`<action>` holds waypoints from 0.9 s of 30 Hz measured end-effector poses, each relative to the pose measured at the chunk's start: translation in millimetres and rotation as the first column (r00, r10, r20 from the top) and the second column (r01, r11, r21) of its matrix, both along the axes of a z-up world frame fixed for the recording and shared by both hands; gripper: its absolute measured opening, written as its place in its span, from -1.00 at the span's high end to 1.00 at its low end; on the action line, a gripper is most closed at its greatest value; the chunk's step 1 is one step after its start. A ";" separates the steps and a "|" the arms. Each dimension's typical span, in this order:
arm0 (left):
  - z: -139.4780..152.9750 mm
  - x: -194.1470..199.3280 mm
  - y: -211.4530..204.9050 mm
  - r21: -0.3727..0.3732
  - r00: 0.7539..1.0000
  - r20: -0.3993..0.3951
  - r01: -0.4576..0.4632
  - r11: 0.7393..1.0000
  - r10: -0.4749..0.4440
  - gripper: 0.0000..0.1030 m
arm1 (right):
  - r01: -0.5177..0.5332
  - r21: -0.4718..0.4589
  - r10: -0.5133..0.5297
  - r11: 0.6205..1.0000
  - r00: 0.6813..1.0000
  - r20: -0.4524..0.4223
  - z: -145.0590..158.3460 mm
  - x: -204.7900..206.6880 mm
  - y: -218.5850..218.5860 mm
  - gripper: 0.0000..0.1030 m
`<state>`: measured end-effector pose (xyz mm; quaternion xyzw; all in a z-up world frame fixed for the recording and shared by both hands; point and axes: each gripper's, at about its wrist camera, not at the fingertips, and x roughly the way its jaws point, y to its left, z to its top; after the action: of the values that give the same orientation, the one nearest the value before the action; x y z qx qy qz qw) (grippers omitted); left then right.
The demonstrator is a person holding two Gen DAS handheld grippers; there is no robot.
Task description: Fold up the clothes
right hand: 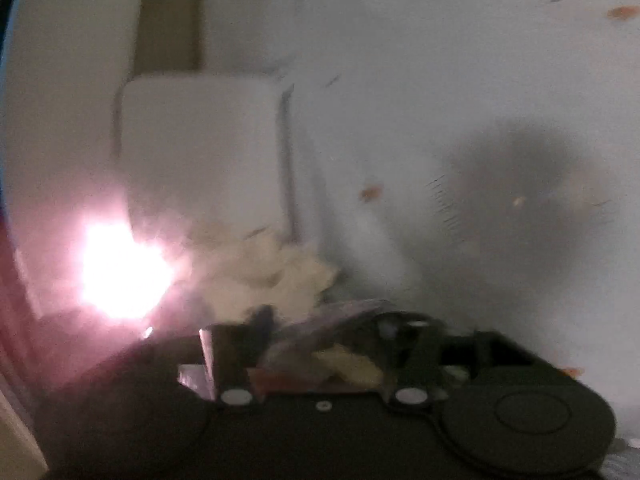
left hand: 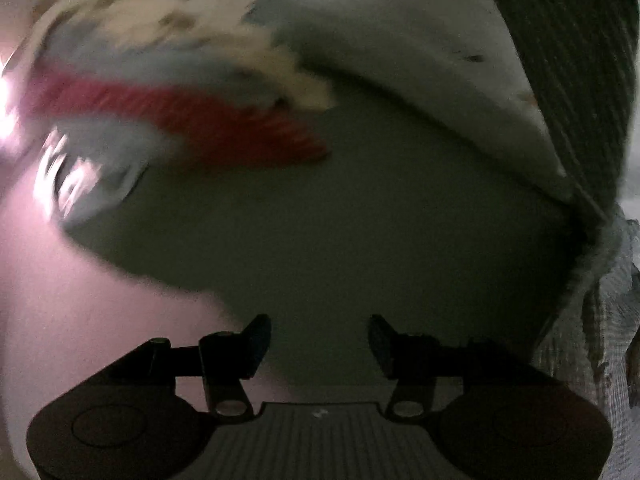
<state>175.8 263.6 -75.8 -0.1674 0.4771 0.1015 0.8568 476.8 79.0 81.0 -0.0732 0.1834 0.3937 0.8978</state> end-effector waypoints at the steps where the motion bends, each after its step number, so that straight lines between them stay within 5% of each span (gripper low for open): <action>1: -5.7 -9.1 5.2 -0.016 1.000 -0.018 -0.018 1.000 0.017 -0.08 | -0.002 -0.021 0.002 1.000 1.000 -0.031 -10.6 2.2 7.5 -0.07; 5: -26.9 -32.3 6.1 -0.082 0.997 -0.077 0.004 0.997 -0.010 -0.08 | 0.003 -0.041 -0.010 0.999 0.984 -0.177 -53.2 -11.4 -13.7 -0.08; 10: -40.2 -28.0 -38.9 -0.143 0.976 -0.081 0.189 0.971 -0.202 -0.08 | 0.222 -0.169 -0.262 0.960 0.923 -0.280 -111.3 -38.4 -110.4 -0.08; 13: -45.2 -20.8 -78.6 -0.173 0.932 -0.082 0.335 0.926 -0.353 -0.11 | 0.439 -0.268 -0.511 0.857 0.790 -0.340 -152.3 -43.9 -213.1 -0.08; 18: -62.5 -28.2 -155.3 -0.291 0.840 -0.118 0.481 0.827 -0.530 -0.21 | 0.699 -0.385 -0.793 0.603 0.470 -0.387 -203.7 -76.0 -370.8 -0.07; 21: -73.4 -36.0 -191.1 -0.336 0.820 -0.170 0.472 0.815 -0.546 -0.28 | 0.784 -0.428 -0.877 0.449 0.297 -0.378 -223.1 -101.9 -444.5 -0.07; 24: -76.6 -40.0 -216.0 -0.319 0.842 -0.185 0.436 0.842 -0.506 -0.39 | 0.818 -0.433 -0.905 0.379 0.232 -0.356 -237.4 -111.1 -497.1 -0.07; 27: -79.7 -42.2 -228.8 -0.308 0.885 -0.202 0.349 0.885 -0.419 -0.39 | 0.811 -0.443 -0.901 0.383 0.223 -0.372 -262.5 -99.0 -541.0 -0.07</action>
<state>133.5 34.8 -155.5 -0.1661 0.6192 -0.1148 0.7589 377.8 -462.0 -181.5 0.0900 0.4766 -0.1799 0.8558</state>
